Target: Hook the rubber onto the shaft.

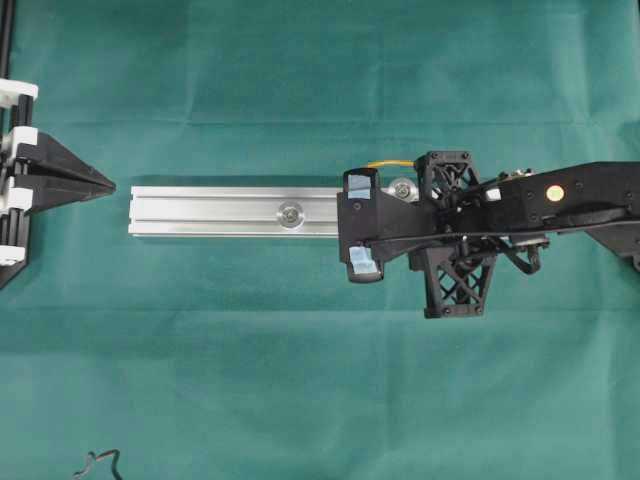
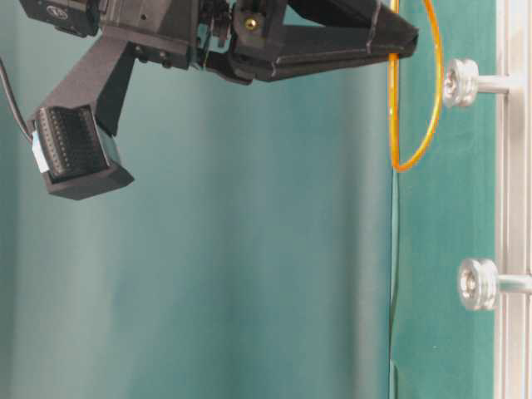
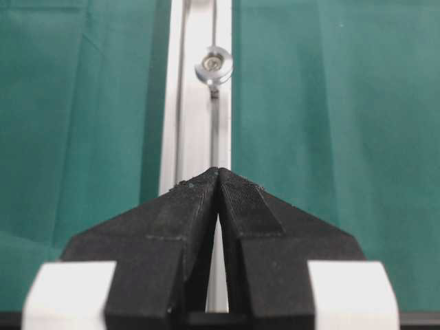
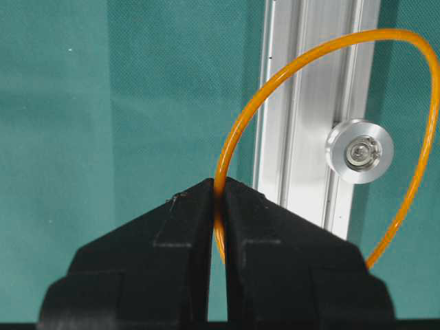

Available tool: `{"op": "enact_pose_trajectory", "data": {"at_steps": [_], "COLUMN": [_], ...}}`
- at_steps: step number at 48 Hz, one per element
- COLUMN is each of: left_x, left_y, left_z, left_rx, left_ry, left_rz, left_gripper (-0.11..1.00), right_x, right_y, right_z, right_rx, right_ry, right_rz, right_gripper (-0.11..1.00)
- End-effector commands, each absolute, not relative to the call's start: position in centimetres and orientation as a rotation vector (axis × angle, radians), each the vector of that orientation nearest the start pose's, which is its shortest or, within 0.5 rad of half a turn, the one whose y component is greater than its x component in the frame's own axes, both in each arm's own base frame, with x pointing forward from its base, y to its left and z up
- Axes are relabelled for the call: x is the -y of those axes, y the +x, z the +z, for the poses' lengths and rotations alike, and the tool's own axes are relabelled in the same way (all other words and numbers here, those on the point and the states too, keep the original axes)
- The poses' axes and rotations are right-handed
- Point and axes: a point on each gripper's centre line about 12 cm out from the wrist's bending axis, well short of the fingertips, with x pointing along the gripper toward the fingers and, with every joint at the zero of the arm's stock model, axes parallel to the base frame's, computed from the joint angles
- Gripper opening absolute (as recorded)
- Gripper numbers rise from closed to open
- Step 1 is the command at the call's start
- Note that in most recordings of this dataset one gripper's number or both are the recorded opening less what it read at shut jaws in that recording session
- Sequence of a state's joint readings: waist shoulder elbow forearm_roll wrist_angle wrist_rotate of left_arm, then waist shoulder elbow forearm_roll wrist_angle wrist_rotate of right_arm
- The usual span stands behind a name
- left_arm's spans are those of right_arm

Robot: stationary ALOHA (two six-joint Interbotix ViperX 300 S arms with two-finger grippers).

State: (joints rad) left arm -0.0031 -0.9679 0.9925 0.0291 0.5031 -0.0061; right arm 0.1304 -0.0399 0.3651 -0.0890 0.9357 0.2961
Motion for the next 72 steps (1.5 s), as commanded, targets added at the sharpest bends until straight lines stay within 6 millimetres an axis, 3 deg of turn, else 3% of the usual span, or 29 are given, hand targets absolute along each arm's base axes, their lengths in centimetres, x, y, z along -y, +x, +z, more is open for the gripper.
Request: {"op": "enact_pose_trajectory", "data": {"at_steps": [1,72], "left_x": [-0.1,-0.1], "left_y": [19.2,19.2], "left_z": [29.1,29.1], "left_rx": [-0.498,-0.498], "left_ry": [0.023,0.02], "left_rz": [0.008,0.009], "left_gripper": [0.0,0.0], "right_x": [-4.4,-9.3], "right_y": [36.7,36.5], "right_z": [22.9,23.0], "right_rx": [-1.221,-1.221], "right_ry": [0.09,0.063], "right_rz": [-0.09,0.002], "right_gripper": [0.06,0.06]}}
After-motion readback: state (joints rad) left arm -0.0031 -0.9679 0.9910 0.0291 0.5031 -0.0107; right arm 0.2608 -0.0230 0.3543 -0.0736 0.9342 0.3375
